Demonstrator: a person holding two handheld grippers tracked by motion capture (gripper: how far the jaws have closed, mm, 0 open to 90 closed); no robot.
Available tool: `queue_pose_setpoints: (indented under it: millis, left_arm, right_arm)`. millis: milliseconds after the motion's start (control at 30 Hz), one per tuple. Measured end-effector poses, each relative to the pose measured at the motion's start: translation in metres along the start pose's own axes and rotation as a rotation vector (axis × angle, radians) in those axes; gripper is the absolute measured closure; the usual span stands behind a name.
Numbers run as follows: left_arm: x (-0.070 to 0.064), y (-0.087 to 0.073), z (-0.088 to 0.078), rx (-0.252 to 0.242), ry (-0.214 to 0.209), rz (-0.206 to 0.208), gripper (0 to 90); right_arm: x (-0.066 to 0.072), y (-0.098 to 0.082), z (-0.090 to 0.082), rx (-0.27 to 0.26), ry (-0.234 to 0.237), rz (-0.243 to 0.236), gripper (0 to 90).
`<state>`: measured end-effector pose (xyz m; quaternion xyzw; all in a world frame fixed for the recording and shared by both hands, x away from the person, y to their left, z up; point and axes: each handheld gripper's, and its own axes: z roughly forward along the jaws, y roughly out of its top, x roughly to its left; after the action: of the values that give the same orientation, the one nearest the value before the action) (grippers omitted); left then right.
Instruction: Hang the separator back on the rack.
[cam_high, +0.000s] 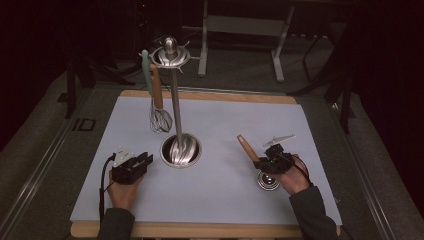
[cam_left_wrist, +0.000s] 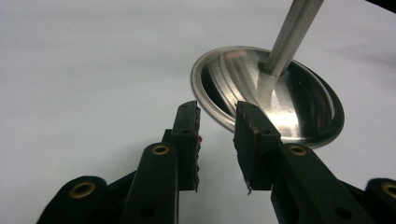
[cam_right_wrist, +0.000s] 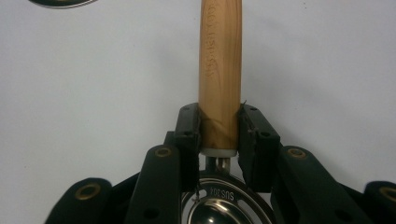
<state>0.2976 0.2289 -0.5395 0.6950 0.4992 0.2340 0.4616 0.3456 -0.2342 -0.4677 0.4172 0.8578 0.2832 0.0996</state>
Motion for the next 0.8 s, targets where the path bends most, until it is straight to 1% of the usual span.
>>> queue_pose_setpoints:
  millis: [200, 300, 433, 533, 800]
  left_arm:
    - [-0.0002, 0.0000, 0.0000, 0.000, 0.002, 0.002, 70.2]
    - [-0.0003, 0.0000, -0.0001, 0.000, 0.003, 0.003, 70.2]
    - [-0.0003, 0.0000, 0.0000, 0.000, 0.002, 0.002, 70.2]
    - [-0.0003, 0.0000, 0.0000, 0.000, 0.002, 0.002, 70.0]
    - [-0.0005, 0.0000, -0.0001, 0.000, 0.002, 0.004, 69.8]
  right_arm:
    - [0.0022, -0.0003, -0.0009, -0.018, -0.002, -0.001, 71.3]
    - [0.0025, -0.0001, -0.0018, -0.029, 0.012, -0.001, 71.3]
    - [0.0032, 0.0007, -0.0036, -0.043, 0.019, 0.001, 71.3]
    - [0.0040, 0.0017, -0.0046, -0.060, 0.025, -0.001, 71.3]
    - [0.0101, 0.0048, -0.0079, -0.113, 0.020, -0.015, 71.3]
